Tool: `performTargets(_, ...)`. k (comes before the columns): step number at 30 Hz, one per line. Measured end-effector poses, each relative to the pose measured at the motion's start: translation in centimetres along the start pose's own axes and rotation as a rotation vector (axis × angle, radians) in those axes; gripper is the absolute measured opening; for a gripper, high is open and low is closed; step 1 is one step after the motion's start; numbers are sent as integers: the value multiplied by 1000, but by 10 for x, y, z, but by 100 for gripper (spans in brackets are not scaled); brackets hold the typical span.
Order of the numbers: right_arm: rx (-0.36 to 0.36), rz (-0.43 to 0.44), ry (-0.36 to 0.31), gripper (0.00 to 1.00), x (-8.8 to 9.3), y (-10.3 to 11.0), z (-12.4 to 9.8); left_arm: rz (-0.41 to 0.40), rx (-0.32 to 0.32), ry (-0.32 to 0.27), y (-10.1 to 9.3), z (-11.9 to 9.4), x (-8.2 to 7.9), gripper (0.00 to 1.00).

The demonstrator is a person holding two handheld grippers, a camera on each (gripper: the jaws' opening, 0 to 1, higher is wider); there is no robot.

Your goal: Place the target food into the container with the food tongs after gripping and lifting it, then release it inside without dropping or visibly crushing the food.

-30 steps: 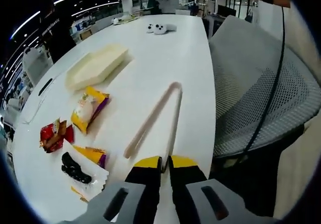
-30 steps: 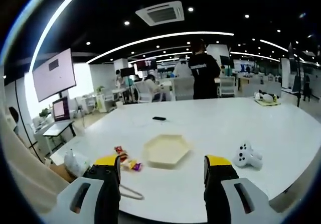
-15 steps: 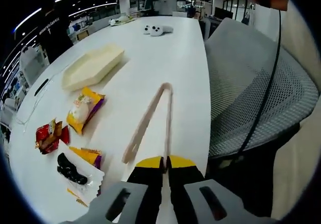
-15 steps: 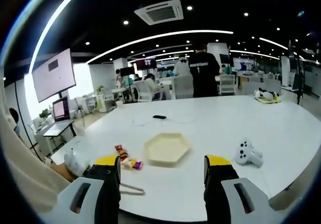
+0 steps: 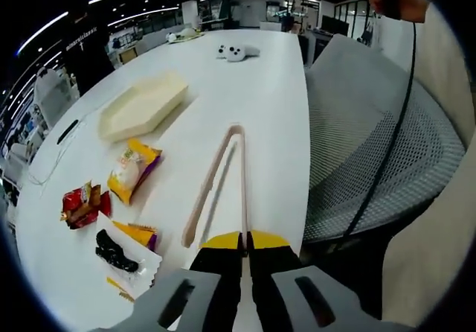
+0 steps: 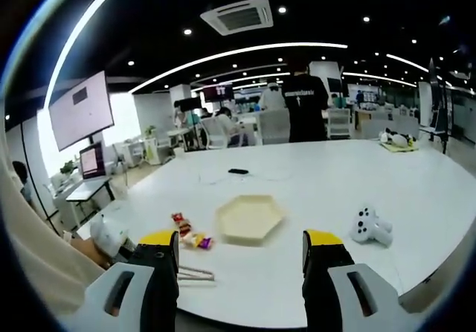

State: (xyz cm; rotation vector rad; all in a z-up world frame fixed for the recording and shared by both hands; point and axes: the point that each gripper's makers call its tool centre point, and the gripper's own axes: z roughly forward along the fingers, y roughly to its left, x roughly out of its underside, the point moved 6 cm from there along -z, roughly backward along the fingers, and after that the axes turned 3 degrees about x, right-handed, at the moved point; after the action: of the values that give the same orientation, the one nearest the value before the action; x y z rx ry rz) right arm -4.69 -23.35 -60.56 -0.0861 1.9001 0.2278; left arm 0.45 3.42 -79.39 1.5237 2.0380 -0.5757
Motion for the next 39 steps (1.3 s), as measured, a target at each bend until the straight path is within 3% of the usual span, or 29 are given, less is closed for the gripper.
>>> performTargets(7,-20,9,-17,68,-8,1,4,12,-12,-40,-3,-19,-13,0)
performTargets(16,-21,-17,-44,69,-23,2,16,12,-89,-111,5,-64,-23,0)
performTargets(24,-94,-71,-33,69,-29,19,30,-17,-121,-171,8,-92,-29,0)
performTargets(37,-166,-87,-14,69,-25,41,37,-32,-150,-255,18,-128,-47,0)
performTargets(38,-165,-94,-10,69,-24,42,37,-32,-153,-266,20,-131,-50,0)
performTargets(39,-170,-167,-7,69,-24,44,36,-32,-152,-271,21,-133,-53,0)
